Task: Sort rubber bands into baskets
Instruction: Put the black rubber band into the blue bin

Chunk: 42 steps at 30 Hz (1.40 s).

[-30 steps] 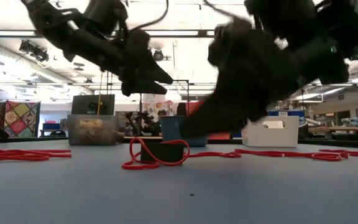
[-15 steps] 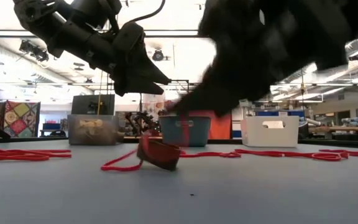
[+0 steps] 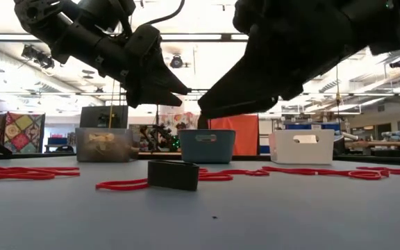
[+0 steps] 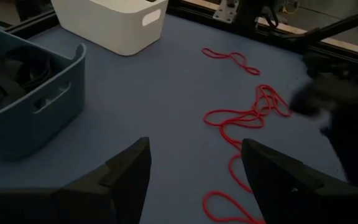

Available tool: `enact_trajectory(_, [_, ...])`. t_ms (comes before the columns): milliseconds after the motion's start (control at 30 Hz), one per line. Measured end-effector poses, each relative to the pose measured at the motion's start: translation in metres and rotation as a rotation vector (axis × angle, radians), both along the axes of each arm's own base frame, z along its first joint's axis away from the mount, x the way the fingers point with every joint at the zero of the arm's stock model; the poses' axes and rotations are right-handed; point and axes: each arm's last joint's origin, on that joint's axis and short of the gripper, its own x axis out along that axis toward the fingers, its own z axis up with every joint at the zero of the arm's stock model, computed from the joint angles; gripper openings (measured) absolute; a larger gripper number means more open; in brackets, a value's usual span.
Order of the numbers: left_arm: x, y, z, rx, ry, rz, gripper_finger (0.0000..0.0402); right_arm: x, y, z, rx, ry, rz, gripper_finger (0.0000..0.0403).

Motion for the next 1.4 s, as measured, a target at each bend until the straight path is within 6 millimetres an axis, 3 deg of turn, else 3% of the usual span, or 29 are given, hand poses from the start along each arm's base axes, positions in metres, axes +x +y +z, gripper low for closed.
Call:
enact_trajectory(167, [0.000,0.000,0.000,0.000,-0.004,0.005,0.0252,0.007,0.006,-0.023,0.020,0.014,0.183,0.0223])
enact_trajectory(400, [0.000,0.000,0.000,-0.003,0.003,0.006,0.0252,0.013,0.001,-0.039,-0.055,-0.001,0.211,0.0227])
enact_trajectory(767, [0.000,0.000,-0.001,-0.004,0.005,0.006,0.0252,0.015,0.000,-0.042,-0.027,-0.021,0.271,0.0295])
enact_trajectory(933, [0.000,-0.001,-0.001,-0.006,0.009,0.001,0.0252,0.019,-0.005,-0.047,-0.014,-0.022,0.251,0.0302])
enact_trajectory(1200, [0.000,-0.008,-0.003,-0.005,0.021,-0.022,0.0252,0.030,-0.006,-0.062,-0.022,0.007,0.267,0.0262])
enact_trajectory(1400, [-0.001,-0.014,-0.005,-0.003,0.037,-0.045,0.0252,0.031,-0.004,-0.061,-0.019,0.011,0.269,0.0173])
